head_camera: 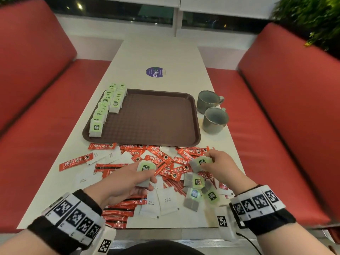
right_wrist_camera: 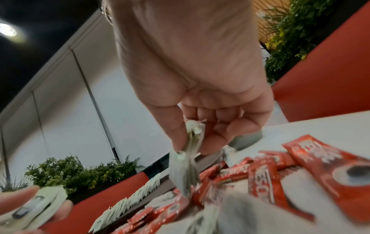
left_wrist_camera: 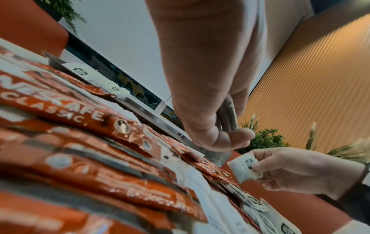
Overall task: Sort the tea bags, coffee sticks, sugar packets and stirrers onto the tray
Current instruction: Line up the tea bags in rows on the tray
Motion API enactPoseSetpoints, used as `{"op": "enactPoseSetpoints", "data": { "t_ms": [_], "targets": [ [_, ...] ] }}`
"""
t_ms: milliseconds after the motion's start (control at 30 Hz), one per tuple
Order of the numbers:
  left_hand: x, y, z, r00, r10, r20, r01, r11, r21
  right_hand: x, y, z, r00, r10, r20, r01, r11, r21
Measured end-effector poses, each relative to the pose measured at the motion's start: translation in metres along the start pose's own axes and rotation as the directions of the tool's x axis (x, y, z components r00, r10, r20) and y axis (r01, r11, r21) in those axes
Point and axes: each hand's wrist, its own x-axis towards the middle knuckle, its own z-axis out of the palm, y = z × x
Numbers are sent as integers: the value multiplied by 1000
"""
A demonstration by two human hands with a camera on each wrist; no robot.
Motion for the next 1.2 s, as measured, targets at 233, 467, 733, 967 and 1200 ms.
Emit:
{"op": "enactPoseSetpoints", "data": {
  "t_ms": [233, 467, 733, 967, 1200],
  "targets": [
    [7, 11, 18, 997, 69, 43, -76, 978, 194, -26, -40, -8, 914, -271, 300, 254, 962, 97],
    [6, 8, 9, 939, -22, 342, -5, 997, 79, -26, -83, 21, 810, -378, 447, 415, 910, 19],
    [-5, -5, -31, 989, -25, 149, 35, 997, -67, 21, -82, 48, 951, -307, 39, 305, 906, -293],
    [-32, -18, -92, 997, -9, -82, -9, 977, -214, 39, -78, 71, 976, -162, 145, 215, 626, -750],
    [-40, -27, -131, 977, 3, -212, -68, 951, -301, 36, -89, 74, 986, -129, 104, 161, 590, -791]
  ]
}}
